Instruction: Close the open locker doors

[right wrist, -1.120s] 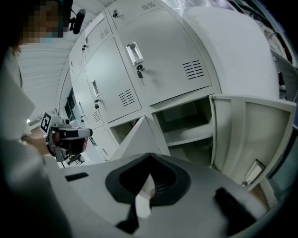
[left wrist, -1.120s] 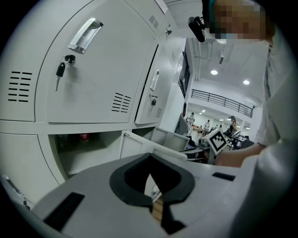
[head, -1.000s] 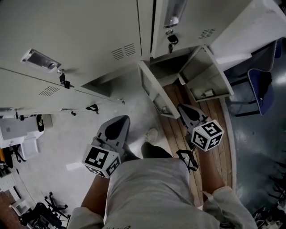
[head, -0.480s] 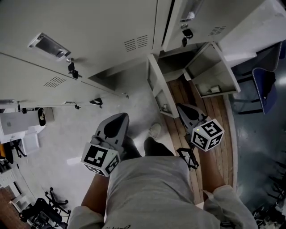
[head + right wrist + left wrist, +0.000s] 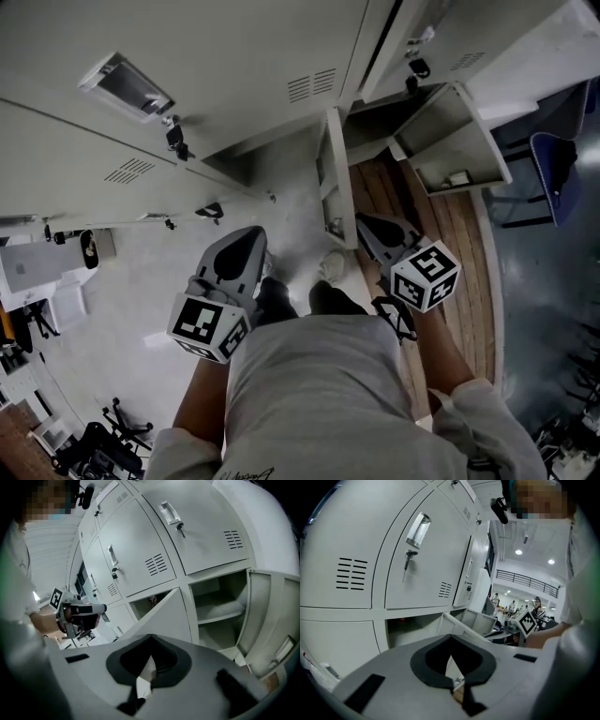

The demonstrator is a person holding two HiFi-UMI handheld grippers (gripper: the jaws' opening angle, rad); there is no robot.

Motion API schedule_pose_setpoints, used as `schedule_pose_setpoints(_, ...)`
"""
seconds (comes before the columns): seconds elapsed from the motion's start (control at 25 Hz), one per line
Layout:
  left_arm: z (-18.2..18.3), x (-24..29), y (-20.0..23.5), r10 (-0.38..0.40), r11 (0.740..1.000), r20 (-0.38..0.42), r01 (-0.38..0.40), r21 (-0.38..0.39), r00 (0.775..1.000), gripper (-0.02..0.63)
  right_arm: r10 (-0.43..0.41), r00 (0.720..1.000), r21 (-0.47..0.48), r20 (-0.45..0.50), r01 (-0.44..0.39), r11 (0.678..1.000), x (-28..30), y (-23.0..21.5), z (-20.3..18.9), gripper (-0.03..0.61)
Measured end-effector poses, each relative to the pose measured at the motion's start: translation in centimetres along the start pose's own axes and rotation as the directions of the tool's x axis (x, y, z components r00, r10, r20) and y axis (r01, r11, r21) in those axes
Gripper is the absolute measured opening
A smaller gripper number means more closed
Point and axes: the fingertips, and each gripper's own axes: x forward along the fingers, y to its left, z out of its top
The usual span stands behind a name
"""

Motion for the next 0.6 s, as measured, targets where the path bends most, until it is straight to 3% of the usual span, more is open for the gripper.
schedule_pose_setpoints(0.6, 1.3, -2.5, 6.2, -0.024, 1.000, 0.006, 0.024, 0.008, 1.000, 0.015, 0.021, 1.000, -0.027, -0.012, -0.022, 0.999, 6.6, 4.9, 2.4, 0.025)
